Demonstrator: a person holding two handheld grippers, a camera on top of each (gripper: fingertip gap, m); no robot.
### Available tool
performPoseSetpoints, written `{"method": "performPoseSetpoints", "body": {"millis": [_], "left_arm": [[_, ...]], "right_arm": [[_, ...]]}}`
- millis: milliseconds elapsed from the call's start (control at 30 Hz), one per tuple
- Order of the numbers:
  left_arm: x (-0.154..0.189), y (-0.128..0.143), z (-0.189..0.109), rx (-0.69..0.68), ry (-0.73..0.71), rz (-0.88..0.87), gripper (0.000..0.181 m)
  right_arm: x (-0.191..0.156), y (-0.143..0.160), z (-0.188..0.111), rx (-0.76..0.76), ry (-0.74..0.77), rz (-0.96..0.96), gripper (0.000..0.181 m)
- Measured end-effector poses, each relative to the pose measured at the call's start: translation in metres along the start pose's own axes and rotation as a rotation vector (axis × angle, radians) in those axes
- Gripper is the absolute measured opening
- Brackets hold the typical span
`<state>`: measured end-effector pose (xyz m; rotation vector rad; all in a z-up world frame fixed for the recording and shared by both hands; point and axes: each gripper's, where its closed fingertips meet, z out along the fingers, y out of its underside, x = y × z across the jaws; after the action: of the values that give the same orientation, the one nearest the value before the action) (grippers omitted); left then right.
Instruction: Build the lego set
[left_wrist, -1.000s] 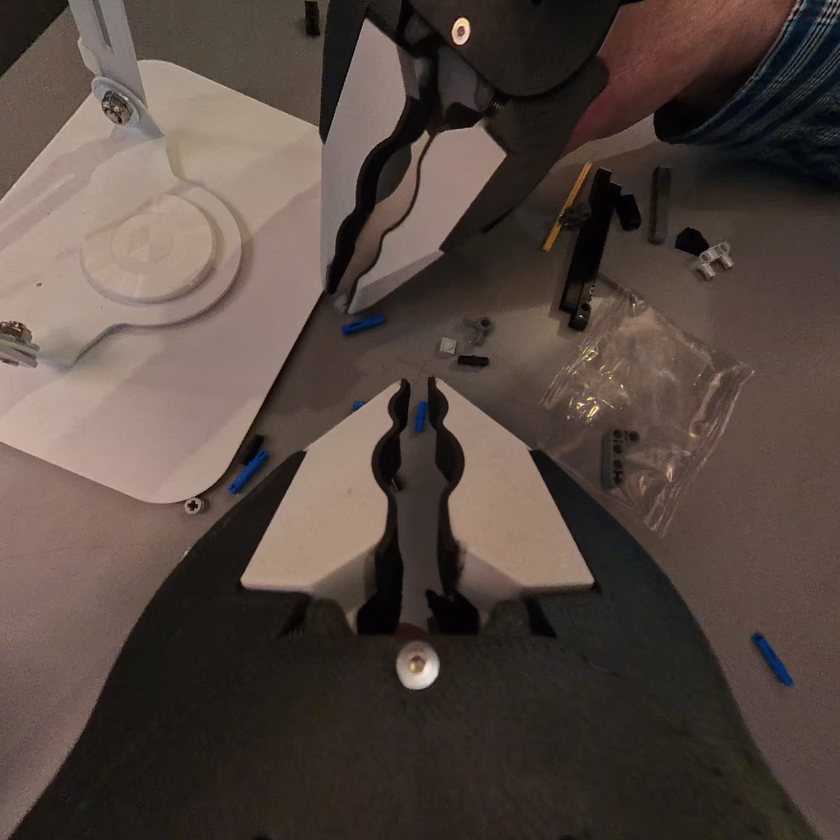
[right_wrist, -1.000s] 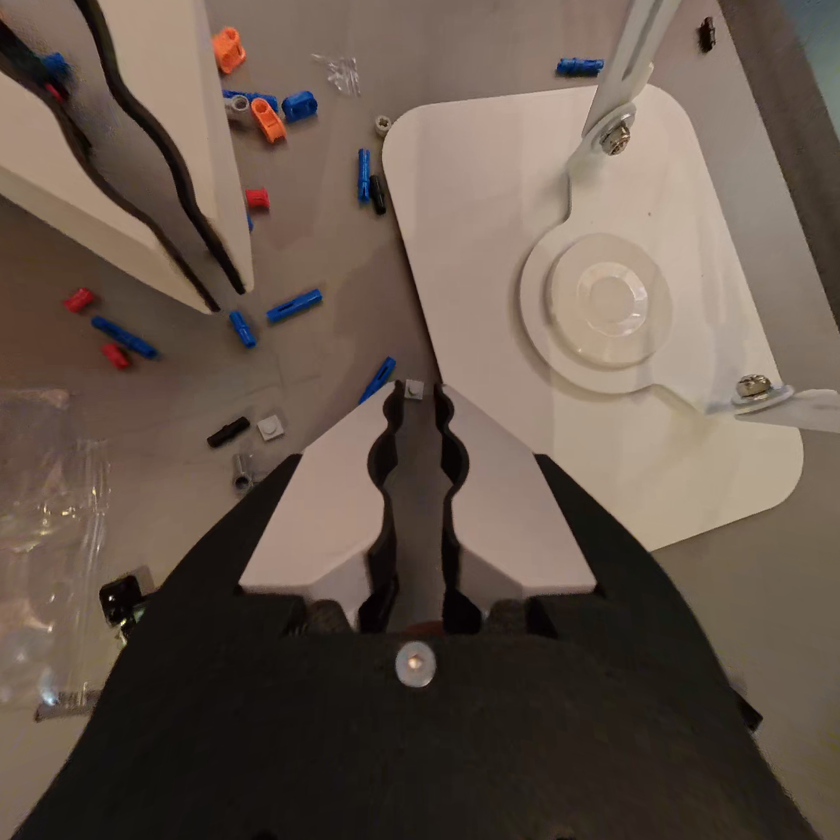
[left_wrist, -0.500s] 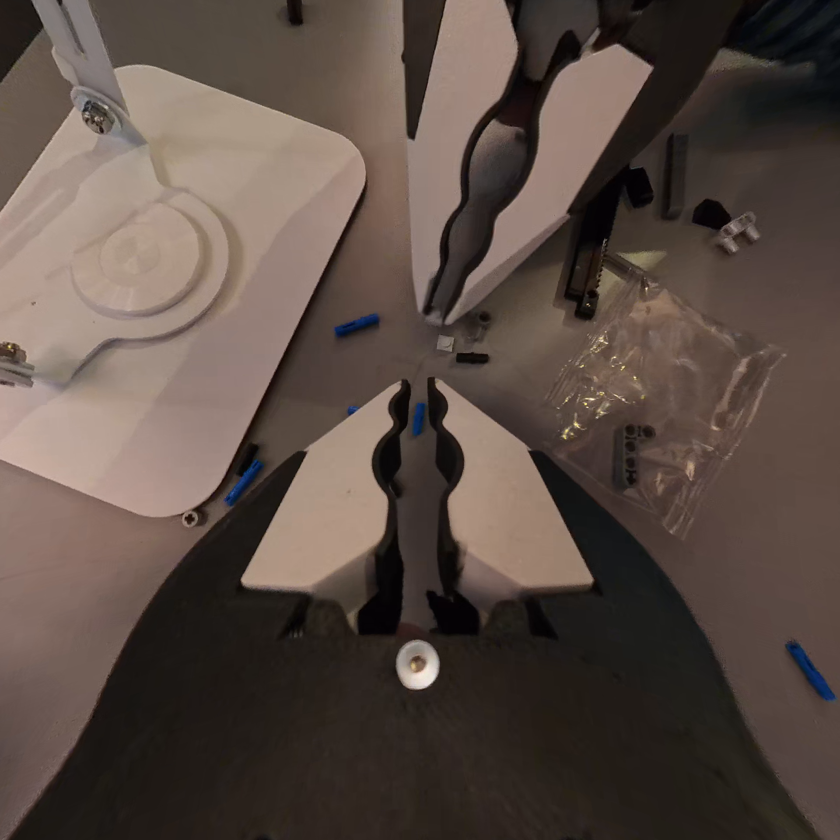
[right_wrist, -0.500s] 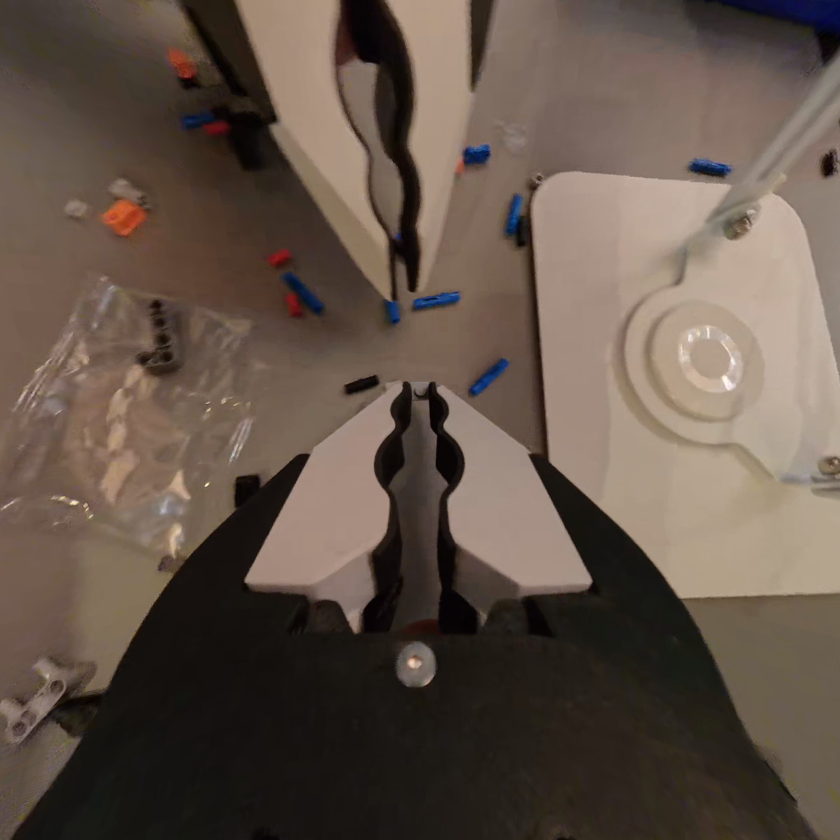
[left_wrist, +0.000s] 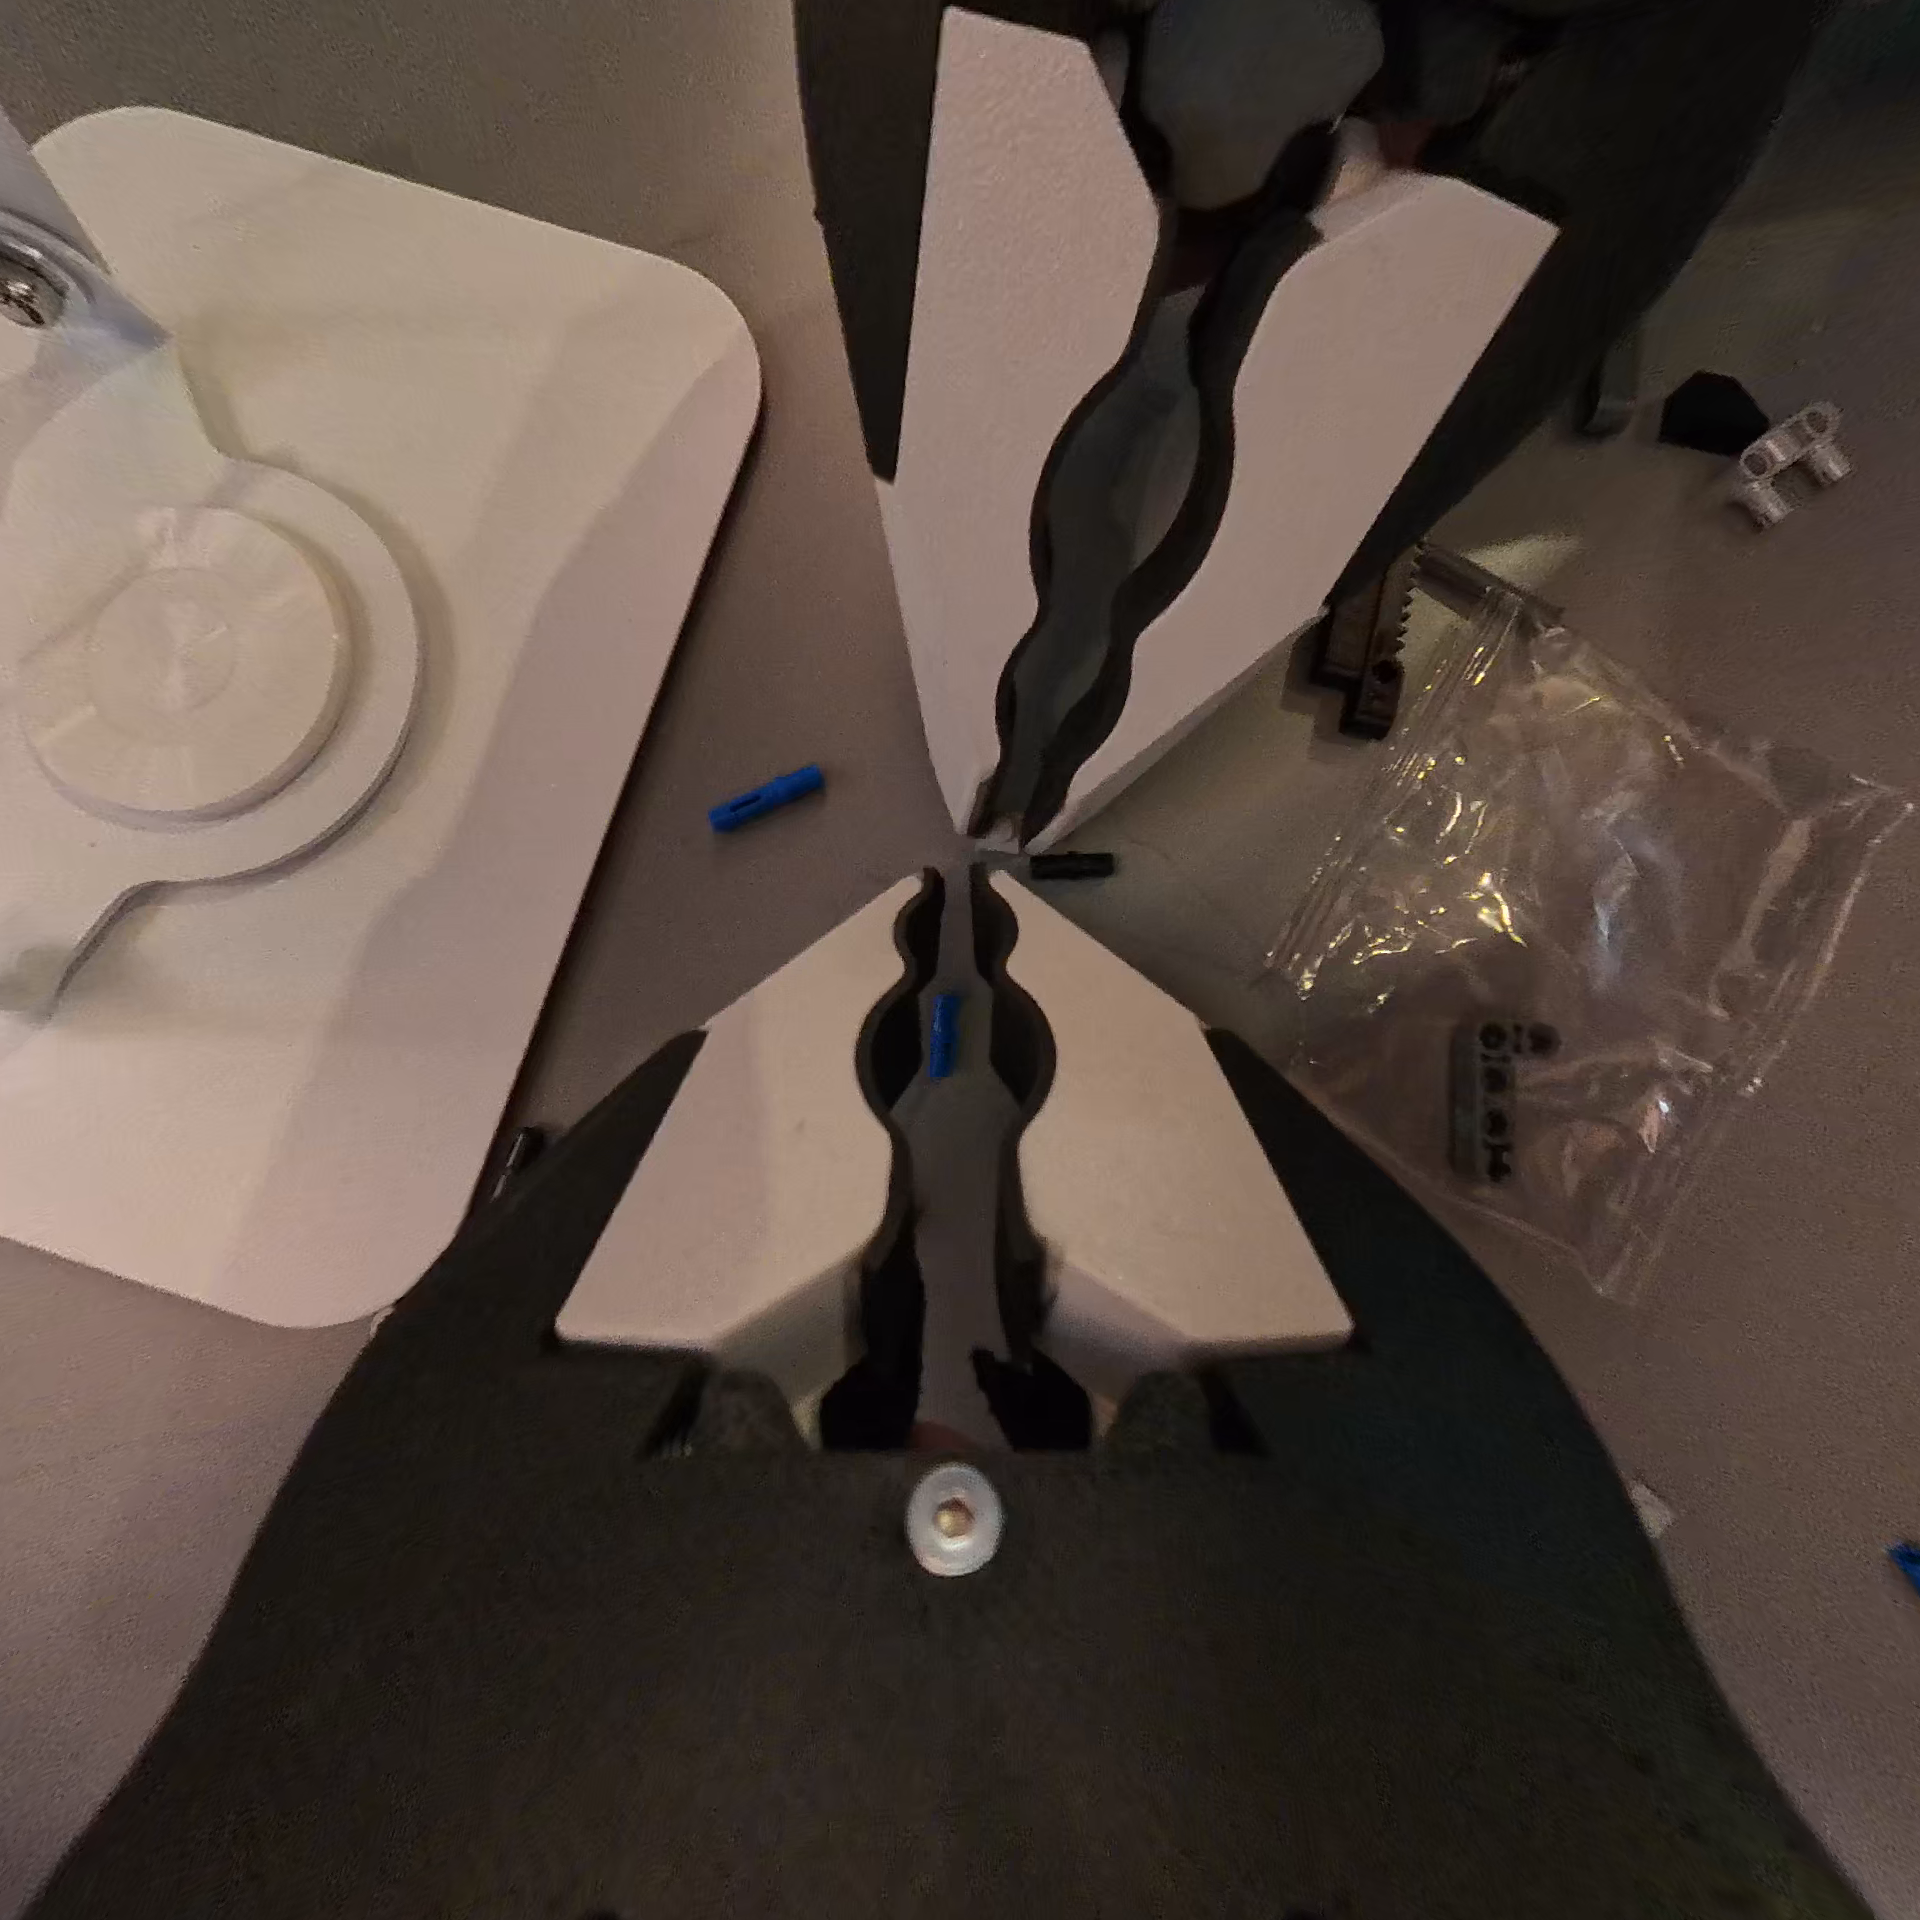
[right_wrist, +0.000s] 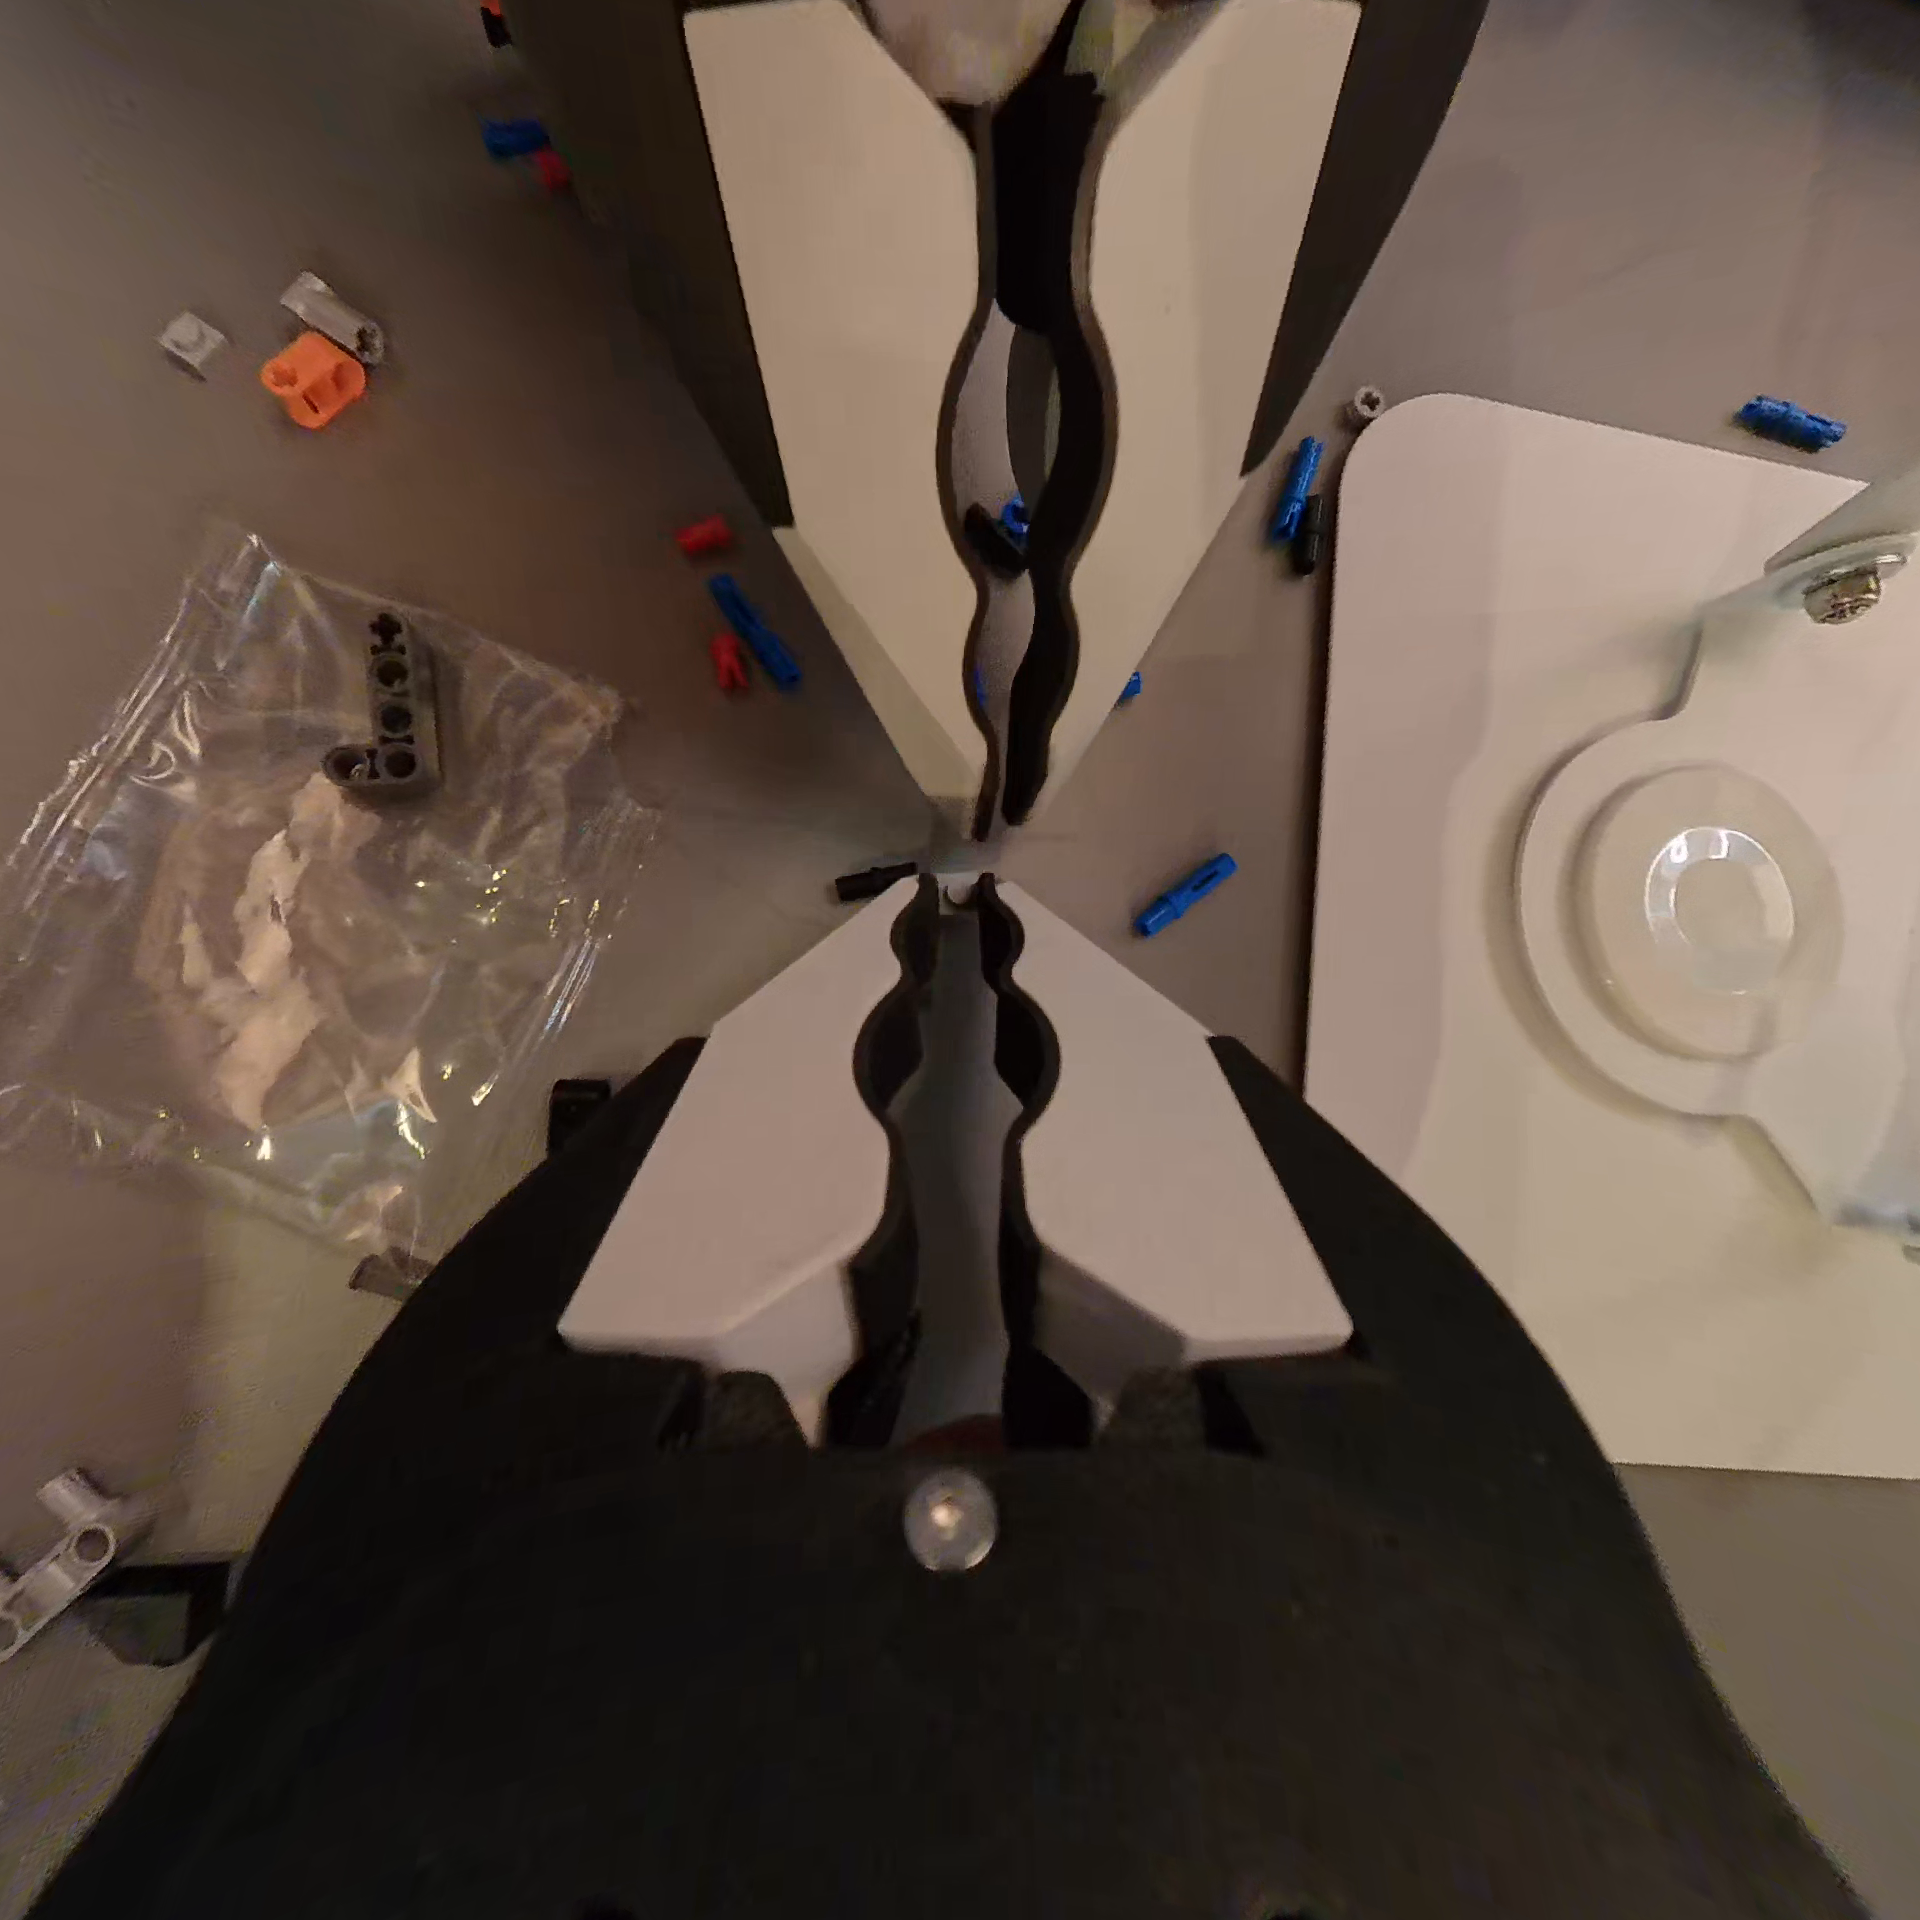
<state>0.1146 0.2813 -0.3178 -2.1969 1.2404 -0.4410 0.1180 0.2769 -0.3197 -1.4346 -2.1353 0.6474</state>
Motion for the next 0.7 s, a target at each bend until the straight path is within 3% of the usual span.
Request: {"method": "performPoseSetpoints", "body": {"millis": [700], "left_arm": [[-0.0027,-0.0023,0.0025,-0.018,0.022,-0.004,0.001]], "right_arm": [[0.0016,0.0036,0.0012,0.014,-0.05,0.016,0.006]]}}
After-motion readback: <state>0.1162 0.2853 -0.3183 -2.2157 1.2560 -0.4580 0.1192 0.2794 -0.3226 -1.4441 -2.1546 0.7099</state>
